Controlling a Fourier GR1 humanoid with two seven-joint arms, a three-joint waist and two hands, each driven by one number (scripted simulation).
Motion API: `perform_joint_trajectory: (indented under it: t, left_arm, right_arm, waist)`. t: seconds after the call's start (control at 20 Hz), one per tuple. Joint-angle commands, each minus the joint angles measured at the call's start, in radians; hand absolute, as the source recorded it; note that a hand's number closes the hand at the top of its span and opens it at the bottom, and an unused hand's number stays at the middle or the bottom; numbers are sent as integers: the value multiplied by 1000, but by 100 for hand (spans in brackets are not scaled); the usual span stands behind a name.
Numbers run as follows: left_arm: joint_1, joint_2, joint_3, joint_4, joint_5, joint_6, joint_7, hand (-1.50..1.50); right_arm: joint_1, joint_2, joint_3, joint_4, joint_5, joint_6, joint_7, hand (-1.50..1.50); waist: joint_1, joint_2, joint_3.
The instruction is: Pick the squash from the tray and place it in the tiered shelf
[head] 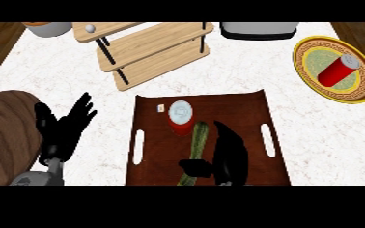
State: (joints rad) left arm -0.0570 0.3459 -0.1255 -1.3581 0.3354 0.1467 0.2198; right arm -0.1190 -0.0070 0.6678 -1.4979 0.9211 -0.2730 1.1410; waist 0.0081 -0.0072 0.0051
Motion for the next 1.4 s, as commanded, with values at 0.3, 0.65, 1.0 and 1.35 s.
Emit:
perform_joint_trajectory:
  t: [0.3, 0.65, 1.0, 1.35]
  left_arm:
    - [-25, -18, 27, 57, -31, -17, 22, 0]
    - [-5, -38, -5, -3, -39, -23, 43, 0]
    - [-33, -47, 0, 60, -48, -41, 6, 0]
    - [13, -32, 39, 59, -33, -56, 0, 0]
  right_arm:
    - [-79, 5, 128, 153, -116, -125, 22, 150]
    - [-265, 5, 238, 117, -229, 75, -184, 150]
    - [-494, 6, 301, -3, -452, 228, -422, 150]
    - [-746, 7, 185, -250, -433, 245, -196, 150]
  waist:
    - [-2, 9, -5]
    - [46, 17, -4]
    - [46, 19, -6]
    - [4, 2, -6]
